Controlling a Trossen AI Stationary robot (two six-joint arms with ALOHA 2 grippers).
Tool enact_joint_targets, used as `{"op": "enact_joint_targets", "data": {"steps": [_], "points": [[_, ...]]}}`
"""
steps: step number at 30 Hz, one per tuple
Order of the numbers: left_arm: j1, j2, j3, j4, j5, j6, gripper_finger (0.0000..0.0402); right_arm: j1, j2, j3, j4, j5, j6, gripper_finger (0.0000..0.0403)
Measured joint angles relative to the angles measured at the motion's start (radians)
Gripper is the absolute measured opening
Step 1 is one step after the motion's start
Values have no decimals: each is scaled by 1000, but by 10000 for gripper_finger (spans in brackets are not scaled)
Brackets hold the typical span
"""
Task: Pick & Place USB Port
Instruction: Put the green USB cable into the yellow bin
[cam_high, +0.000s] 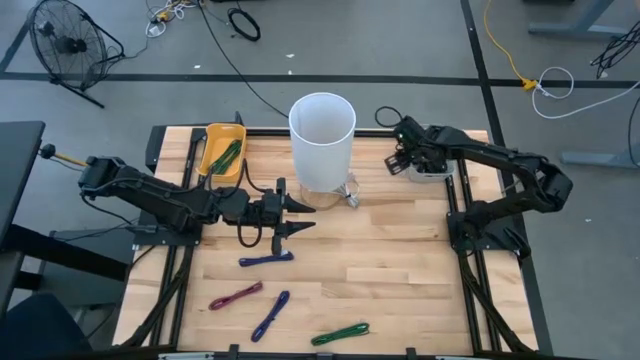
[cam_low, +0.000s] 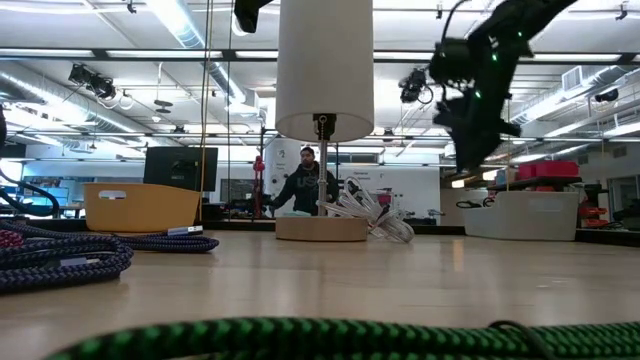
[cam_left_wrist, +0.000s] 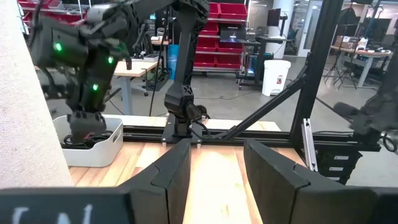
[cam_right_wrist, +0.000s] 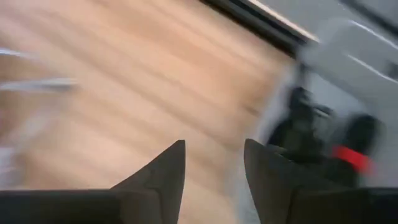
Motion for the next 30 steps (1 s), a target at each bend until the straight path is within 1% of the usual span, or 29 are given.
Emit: {"op": "enact_joint_targets", "data": {"steps": [4,8,11,13,21,26,30], "points": [[0,0,0,0,0,0,156,61,0,64,10,-205,0,154],[1,0,0,0,0,1,156,144,0,85,38,-378,4,153],[1,0,0,0,0,1,156,229,0,86,59,-478,29,153],[1,0,0,1,0,1,156,286,0,86,58,-512,46,153],[1,0,0,1,0,2,156,536,0,86,68,-512,210,153],[1,0,0,1,0,2,156,709,0,86,106,-433,337,153],[1,0,0,1,0,2,156,856,0,79,218,-370,412,153]]}}
